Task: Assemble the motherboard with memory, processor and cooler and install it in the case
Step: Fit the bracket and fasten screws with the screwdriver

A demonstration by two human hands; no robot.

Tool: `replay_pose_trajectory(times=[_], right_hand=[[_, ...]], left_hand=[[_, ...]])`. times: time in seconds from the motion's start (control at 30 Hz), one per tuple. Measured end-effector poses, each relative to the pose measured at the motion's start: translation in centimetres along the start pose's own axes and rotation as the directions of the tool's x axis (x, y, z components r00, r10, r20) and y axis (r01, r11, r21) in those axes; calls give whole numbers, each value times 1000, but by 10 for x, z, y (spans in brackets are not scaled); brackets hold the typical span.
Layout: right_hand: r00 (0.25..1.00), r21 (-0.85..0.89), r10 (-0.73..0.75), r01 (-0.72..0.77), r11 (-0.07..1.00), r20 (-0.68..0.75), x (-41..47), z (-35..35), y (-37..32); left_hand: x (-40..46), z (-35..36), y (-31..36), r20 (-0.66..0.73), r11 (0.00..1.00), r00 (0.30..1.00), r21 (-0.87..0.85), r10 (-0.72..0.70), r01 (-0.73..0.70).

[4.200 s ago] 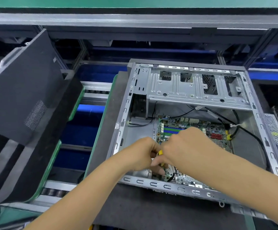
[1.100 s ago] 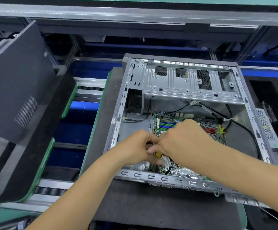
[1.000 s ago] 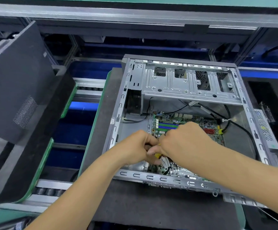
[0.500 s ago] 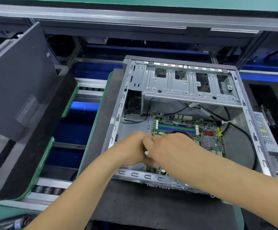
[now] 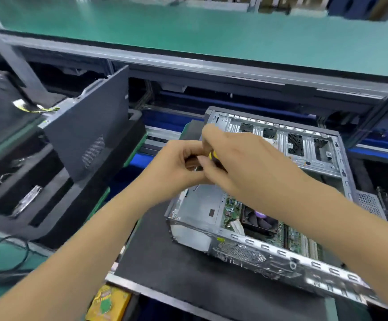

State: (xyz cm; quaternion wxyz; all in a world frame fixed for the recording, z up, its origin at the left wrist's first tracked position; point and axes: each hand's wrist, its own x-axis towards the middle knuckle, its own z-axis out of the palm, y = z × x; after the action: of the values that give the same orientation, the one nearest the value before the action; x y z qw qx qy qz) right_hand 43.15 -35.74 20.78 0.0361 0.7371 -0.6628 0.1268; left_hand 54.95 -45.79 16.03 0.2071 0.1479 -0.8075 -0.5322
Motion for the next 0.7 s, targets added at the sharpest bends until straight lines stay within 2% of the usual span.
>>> replay_pose_trajectory(times=[0.13, 0.2, 0.27, 0.37, 0.43, 0.5, 0.6, 0.63, 0.7], right_hand=[[996, 108, -70, 76, 991, -60, 9, -1, -48], [991, 181, -123, 131, 975, -55, 17, 8, -76], [986, 242, -166, 153, 958, 34, 28, 33, -109], [937, 286, -185, 98, 953, 295, 44, 103, -176], [875, 340, -199, 42, 939, 441, 50, 157, -221], [823, 417, -215, -29, 909, 526, 53, 210, -255], [718, 393, -186, -131, 910, 671, 46, 285, -296], [673, 371, -167, -170, 913, 720, 40, 307, -310], [613, 340, -144, -217, 915, 777, 24, 347, -334]], left_hand=[[-55, -30, 13, -111, 999, 993, 25, 44, -42], [-89, -51, 9, -134, 994, 990, 103, 39, -25], [-125, -79, -6, -156, 954, 987, 288, -44, 88], [-193, -115, -49, -162, 821, 960, 498, -227, 278], [-243, -130, -88, -131, 674, 902, 621, -412, 399], [-294, -140, -131, -106, 491, 797, 737, -594, 464], [-368, -149, -187, -140, 243, 577, 809, -805, 535], [-388, -149, -200, -149, 204, 537, 815, -831, 542], [-419, -150, -223, -149, 192, 499, 800, -854, 568]])
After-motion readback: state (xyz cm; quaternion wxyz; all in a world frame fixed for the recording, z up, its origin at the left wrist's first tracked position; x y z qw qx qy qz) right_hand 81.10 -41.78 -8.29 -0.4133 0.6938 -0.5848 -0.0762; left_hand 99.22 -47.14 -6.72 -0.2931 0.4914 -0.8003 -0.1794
